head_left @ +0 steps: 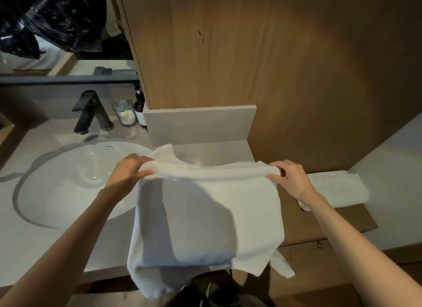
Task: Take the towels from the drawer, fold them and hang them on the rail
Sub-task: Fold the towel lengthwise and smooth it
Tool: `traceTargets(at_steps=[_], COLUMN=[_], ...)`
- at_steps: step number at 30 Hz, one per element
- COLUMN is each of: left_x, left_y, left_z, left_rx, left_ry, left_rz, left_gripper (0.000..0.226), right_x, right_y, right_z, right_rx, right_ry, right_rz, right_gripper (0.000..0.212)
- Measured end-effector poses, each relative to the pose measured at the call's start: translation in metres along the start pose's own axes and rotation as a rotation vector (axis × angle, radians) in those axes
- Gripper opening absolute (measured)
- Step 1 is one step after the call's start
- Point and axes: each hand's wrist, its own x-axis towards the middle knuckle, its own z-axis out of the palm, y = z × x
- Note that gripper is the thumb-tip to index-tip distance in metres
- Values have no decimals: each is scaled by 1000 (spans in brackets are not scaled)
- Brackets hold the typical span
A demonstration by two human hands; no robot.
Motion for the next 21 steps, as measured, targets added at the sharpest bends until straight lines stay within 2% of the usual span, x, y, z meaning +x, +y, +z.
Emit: traceTargets(at_steps=[3,6,10,13,18,21], left_x=[6,20,46,57,60,52], left_y=[11,26,55,87,127,126], left_z=[-10,-27,-65,-97,-130,-131], left_rx=[30,64,100,-39,-219,-142], left_ry=[95,231,326,350,515,529], left_rz=[39,85,179,223,309,415], left_gripper=[11,19,22,18,21,14], right_x=[1,9,24,26,27,22], right_y=[-5,-15,-39,-61,-84,-78], right_z=[-13,-32,-75,-110,-141,-137], right_rx=[-37,-21,245,430,553,573], right_ry=[91,230,371,471,647,667], right_rz=[-60,-73,-135,-186,-240,-235], right_gripper=[29,26,19,15,18,20])
